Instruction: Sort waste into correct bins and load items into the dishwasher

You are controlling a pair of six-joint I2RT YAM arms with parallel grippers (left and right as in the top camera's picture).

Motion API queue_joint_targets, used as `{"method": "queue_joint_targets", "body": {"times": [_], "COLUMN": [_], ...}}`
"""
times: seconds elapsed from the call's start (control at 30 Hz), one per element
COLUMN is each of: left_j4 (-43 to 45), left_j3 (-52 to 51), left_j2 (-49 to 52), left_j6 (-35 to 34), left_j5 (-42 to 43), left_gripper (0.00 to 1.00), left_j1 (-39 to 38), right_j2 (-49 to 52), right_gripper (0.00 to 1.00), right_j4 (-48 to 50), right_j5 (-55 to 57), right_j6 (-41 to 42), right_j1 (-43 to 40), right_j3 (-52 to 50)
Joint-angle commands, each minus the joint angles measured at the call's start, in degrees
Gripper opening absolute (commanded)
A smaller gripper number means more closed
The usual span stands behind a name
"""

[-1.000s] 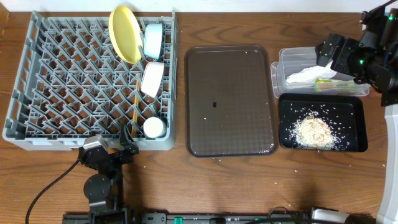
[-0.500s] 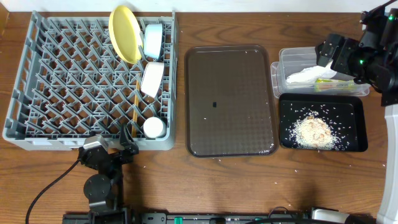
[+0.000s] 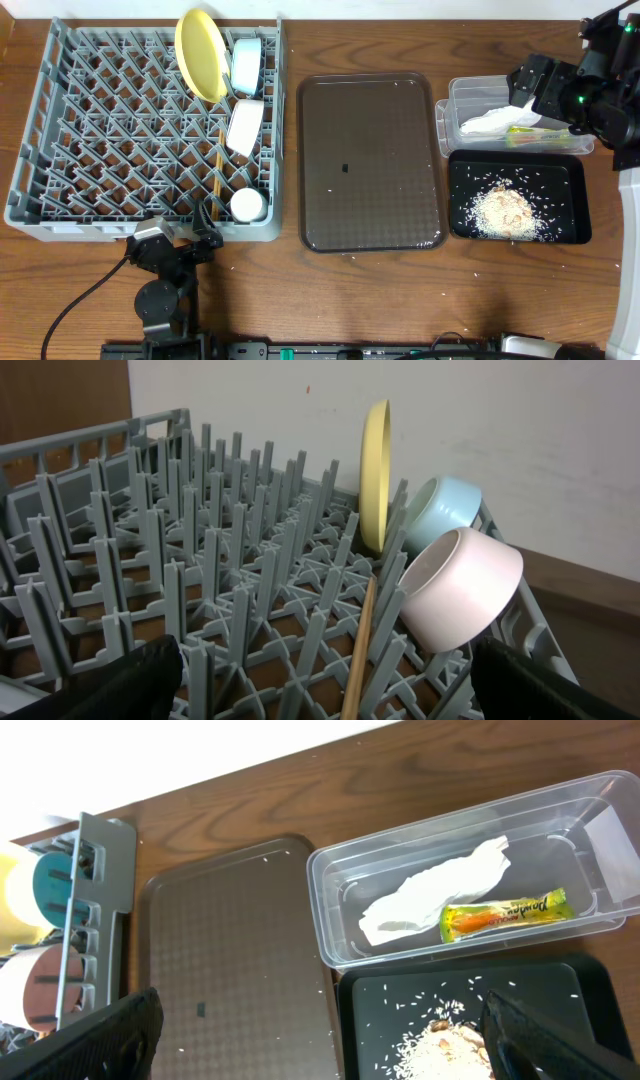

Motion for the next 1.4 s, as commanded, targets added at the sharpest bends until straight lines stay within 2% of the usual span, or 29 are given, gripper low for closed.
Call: {"method": "queue_joint_targets", "body": {"times": [0.0,0.13,0.23,0.43,0.73,0.93,1.17,1.37], "left_j4": [-2.8,-2.8,-2.8,-2.8,-2.8,-2.8,-2.8,-2.8], "left_j3": [-0.61,-0.61,-0.61,-0.61,-0.61,-0.61,-0.61,-0.61], "left_j2": [-0.33,-0.33,-0.33,-0.33,-0.33,-0.33,-0.33,-0.33], "left_j6": [0.52,0.52,0.52,0.52,0.52,0.52,0.52,0.52], "left_j5": [-0.9,-0.9,-0.9,-0.9,-0.9,-0.9,-0.9,-0.9], "left_gripper": [0.92,0.92,0.92,0.92,0.93,0.92,0.92,0.92], "left_j1": [0.24,0.24,0.24,0.24,0.24,0.24,0.24,0.24], "right_j2": [-0.04,-0.2,-3.23,-18.38,-46.23,-61.75,-72.24,-78.05], "right_gripper": [0.99,0.99,0.99,0.99,0.99,0.99,0.99,0.99], "right_j4": [-0.11,-0.87,1.62,21.66,46.62,57.94,63.45,64.63], "right_j5": [0.94,-0.76,-0.02,0.07,0.07,2.49,4.17,6.14], "right_j6": [-2.23,-14.01,-18.29,-23.52,-23.74,-18.75,-17.18,-16.26], "right_j1": [-0.5,-0.31,0.35,2.56,4.74,7.19,9.57,10.88], "right_j3": [0.52,-0.26,-4.22,-26.23,-63.82,-83.08,-95.25,-99.86]}}
